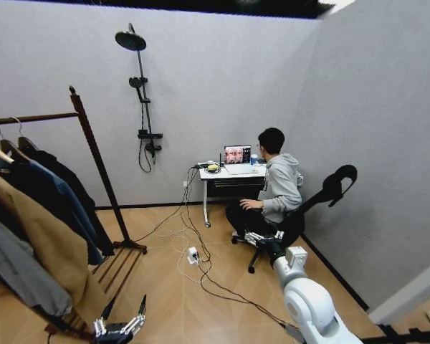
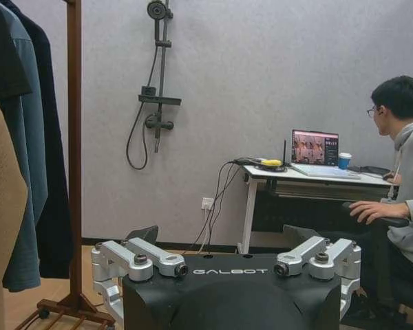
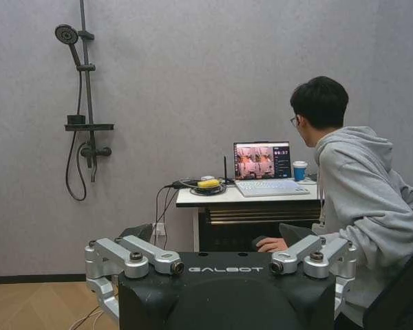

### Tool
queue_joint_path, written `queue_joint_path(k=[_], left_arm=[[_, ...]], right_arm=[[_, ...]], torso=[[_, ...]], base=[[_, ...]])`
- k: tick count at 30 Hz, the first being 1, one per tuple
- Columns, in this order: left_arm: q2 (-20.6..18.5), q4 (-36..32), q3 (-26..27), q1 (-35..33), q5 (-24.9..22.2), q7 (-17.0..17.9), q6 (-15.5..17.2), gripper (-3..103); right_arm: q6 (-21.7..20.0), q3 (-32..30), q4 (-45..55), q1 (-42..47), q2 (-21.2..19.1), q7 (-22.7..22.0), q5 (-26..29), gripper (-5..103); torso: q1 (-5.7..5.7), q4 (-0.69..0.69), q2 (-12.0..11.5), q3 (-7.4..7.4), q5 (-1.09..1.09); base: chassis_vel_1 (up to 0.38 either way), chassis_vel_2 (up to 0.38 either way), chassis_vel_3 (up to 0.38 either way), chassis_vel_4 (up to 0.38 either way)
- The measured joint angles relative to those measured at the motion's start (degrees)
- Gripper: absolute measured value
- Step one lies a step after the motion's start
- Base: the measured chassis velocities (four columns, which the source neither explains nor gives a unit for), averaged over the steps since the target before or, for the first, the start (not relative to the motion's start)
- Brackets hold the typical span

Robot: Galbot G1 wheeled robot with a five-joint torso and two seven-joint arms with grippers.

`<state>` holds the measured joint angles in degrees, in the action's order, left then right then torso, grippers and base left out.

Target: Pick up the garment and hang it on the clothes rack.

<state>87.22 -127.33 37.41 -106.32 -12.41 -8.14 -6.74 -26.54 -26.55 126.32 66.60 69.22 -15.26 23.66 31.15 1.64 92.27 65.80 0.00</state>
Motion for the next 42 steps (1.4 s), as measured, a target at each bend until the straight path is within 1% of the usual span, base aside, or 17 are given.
queue_joint_path(k=[8,16,17,19,20,21,23,24,27,28,31,34,37,38,39,40,42], left_arm=[[0.0,0.0,0.0,0.0,0.0,0.0,0.0,100],[0.0,0.0,0.0,0.0,0.0,0.0,0.0,100],[0.0,0.0,0.0,0.0,0.0,0.0,0.0,100],[0.0,0.0,0.0,0.0,0.0,0.0,0.0,100],[0.0,0.0,0.0,0.0,0.0,0.0,0.0,100],[0.0,0.0,0.0,0.0,0.0,0.0,0.0,100],[0.0,0.0,0.0,0.0,0.0,0.0,0.0,100],[0.0,0.0,0.0,0.0,0.0,0.0,0.0,100],[0.0,0.0,0.0,0.0,0.0,0.0,0.0,100],[0.0,0.0,0.0,0.0,0.0,0.0,0.0,100],[0.0,0.0,0.0,0.0,0.0,0.0,0.0,100],[0.0,0.0,0.0,0.0,0.0,0.0,0.0,100],[0.0,0.0,0.0,0.0,0.0,0.0,0.0,100],[0.0,0.0,0.0,0.0,0.0,0.0,0.0,100],[0.0,0.0,0.0,0.0,0.0,0.0,0.0,100],[0.0,0.0,0.0,0.0,0.0,0.0,0.0,100],[0.0,0.0,0.0,0.0,0.0,0.0,0.0,100]], right_arm=[[0.1,0.1,-0.1,-0.1,0.2,0.1,-0.1,100],[0.6,0.0,-0.2,0.4,0.4,0.4,-0.5,100],[0.7,0.0,-0.2,0.4,0.4,0.5,-0.5,100],[0.7,-0.1,-0.2,0.4,0.4,0.5,-0.5,100],[0.8,-0.2,-0.2,0.4,0.4,0.5,-0.5,100],[0.8,-0.2,-0.2,0.4,0.4,0.5,-0.5,100],[0.8,-0.2,-0.1,0.4,0.3,0.5,-0.5,100],[0.8,-0.3,-0.1,0.4,0.2,0.5,-0.4,100],[0.8,-0.3,-0.1,0.3,0.1,0.5,-0.4,100],[0.8,-0.3,-0.1,0.4,0.1,0.5,-0.4,100],[0.8,-0.3,0.1,0.5,0.1,0.5,-0.4,100],[0.8,-0.3,0.1,0.5,0.1,0.5,-0.4,100],[0.8,-0.2,0.2,0.6,0.0,0.5,-0.4,100],[0.8,-0.2,0.3,0.6,-0.1,0.5,-0.4,100],[0.8,-0.2,0.4,0.6,-0.1,0.5,-0.4,100],[0.8,-0.2,0.4,0.5,-0.1,0.5,-0.4,100],[0.7,-0.2,0.4,0.6,-0.2,0.5,-0.4,100]], torso=[[0.02,-0.03,0.0,0.01,-0.01],[-0.01,-0.02,0.0,0.0,0.02],[-0.03,-0.02,0.0,-0.01,-0.03],[-0.02,-0.02,0.0,0.0,-0.02],[-0.02,-0.02,0.0,0.0,0.04],[-0.02,-0.03,0.0,0.0,-0.01],[-0.02,-0.01,0.0,0.0,-0.02],[-0.02,-0.02,0.0,0.0,0.02],[0.01,-0.03,0.0,0.01,-0.03],[0.01,-0.03,0.0,0.01,0.03],[0.02,-0.02,0.0,0.01,-0.02],[0.0,-0.01,0.0,0.0,0.03],[0.01,-0.02,0.0,0.0,-0.03],[0.0,-0.02,0.0,0.0,0.03],[-0.01,-0.02,0.0,0.0,0.04],[0.0,-0.03,0.0,0.0,-0.03],[0.01,-0.01,0.0,0.01,0.0]], base=[[0.154,-0.176,-0.155,0.168],[0.234,-0.231,-0.232,0.224],[0.225,-0.26,-0.234,0.264],[0.26,-0.239,-0.242,0.224],[0.26,-0.214,-0.24,0.224],[0.21,-0.214,-0.2,0.221],[0.199,-0.219,-0.2,0.221],[0.189,-0.22,-0.192,0.221],[0.184,-0.216,-0.189,0.194],[0.18,-0.192,-0.175,0.201],[0.178,-0.209,-0.203,0.201],[0.183,-0.204,-0.205,0.188],[0.215,-0.223,-0.207,0.233],[0.229,-0.166,-0.217,0.183],[0.23,-0.166,-0.217,0.191],[0.23,-0.215,-0.194,0.191],[0.216,-0.215,-0.194,0.189]])
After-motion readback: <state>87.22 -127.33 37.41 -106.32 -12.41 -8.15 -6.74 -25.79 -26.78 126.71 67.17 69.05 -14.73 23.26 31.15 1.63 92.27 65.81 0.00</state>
